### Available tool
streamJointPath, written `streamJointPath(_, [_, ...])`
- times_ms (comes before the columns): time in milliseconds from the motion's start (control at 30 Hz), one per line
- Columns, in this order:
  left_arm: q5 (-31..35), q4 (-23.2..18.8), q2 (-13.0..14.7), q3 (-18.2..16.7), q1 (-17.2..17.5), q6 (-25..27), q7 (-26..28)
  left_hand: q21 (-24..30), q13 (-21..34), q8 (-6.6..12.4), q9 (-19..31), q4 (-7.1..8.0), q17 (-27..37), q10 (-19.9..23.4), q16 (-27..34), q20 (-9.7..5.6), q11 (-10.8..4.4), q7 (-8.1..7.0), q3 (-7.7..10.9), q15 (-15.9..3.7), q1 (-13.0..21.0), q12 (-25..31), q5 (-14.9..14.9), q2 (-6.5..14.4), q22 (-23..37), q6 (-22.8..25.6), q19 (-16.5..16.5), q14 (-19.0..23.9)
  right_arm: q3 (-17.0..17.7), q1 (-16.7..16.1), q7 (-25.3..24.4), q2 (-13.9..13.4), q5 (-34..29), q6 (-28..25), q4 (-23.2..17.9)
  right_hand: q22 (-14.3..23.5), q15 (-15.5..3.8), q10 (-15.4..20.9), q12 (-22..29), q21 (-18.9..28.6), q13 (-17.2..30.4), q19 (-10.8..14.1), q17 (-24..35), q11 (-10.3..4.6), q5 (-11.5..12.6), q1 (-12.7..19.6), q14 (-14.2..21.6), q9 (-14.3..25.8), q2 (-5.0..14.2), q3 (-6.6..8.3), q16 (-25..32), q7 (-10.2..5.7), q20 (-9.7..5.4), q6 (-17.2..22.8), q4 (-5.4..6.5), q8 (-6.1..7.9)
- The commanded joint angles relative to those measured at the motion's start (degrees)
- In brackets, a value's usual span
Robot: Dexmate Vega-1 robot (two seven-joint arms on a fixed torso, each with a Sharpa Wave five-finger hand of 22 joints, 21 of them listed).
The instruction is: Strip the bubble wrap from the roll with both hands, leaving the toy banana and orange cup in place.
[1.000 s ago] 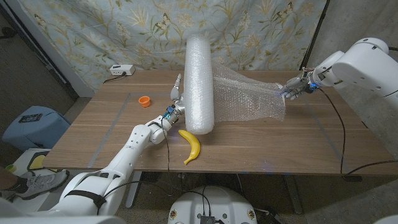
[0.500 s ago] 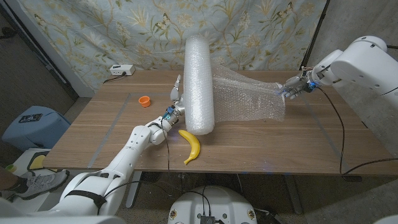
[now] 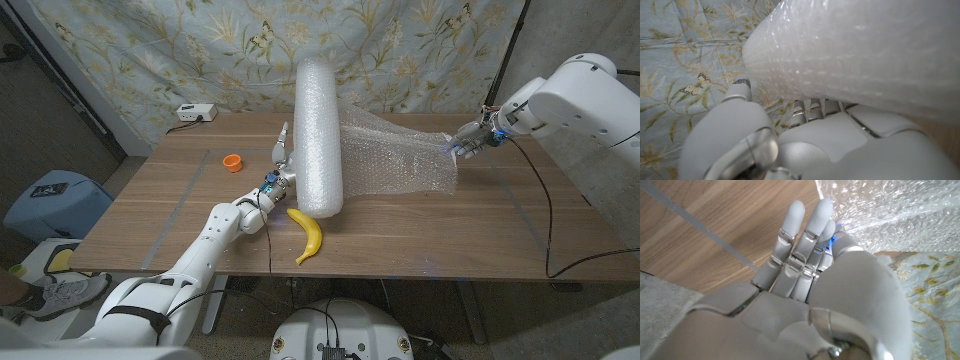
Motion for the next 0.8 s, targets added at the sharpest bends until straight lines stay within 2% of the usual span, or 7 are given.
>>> streamJointPath(33, [-0.1,0.7,-0.4,-0.3,0.1,0.2,0.2,-0.3,0.1,-0.14,0.2,-0.01,0.0,-0.1,0.5,0.04,-0.07,-0.07,0.47,-0.11,-0.4,0.2,0.2,-0.1,0.2,0.0,0.5,0.1,-3.0,2.9,-0.5,-0.6,1.3,0.0,1.0,0.1,0.00,0.4,-0.2,0.4,0.1,-0.4,0.3,-0.06,0.4,0.3,0.4,0.3,-0.17,0.51,0.1,0.17,-4.24,0.2,-0.16,-0.20])
streamJointPath(567, [-0.4,-0.7,-0.3,-0.9,1.4,-0.3,0.9,-0.5,0.0,-0.21,0.2,-0.15,0.0,-0.7,0.4,0.05,-0.09,-0.29,0.73,-0.05,-0.2,0.0,0.3,0.1,0.2,-0.2,0.5,0.0,-4.5,3.9,0.6,-0.1,0.5,0.0,1.7,0.1,0.03,0.3,-0.2,0.5,0.3,-0.5,0.3,-0.08,0.4,0.2,0.4,0.4,-0.10,0.60,0.1,0.13,-4.25,0.2,-0.10,-0.30])
streamJointPath(800, [-0.9,-1.5,-0.2,-1.3,2.4,-0.6,1.2,-0.6,-0.1,-0.20,0.2,-0.20,-0.1,-0.6,0.4,0.05,-0.13,-0.35,0.78,0.05,-0.2,0.1,0.3,0.0,0.2,-0.2,0.5,-0.1,-6.4,5.6,0.2,0.2,1.3,0.0,2.3,0.1,0.01,0.3,-0.3,0.5,0.2,-0.5,0.3,-0.10,0.4,0.2,0.5,0.4,-0.14,0.64,0.1,0.03,-4.23,0.2,-0.13,-0.37])
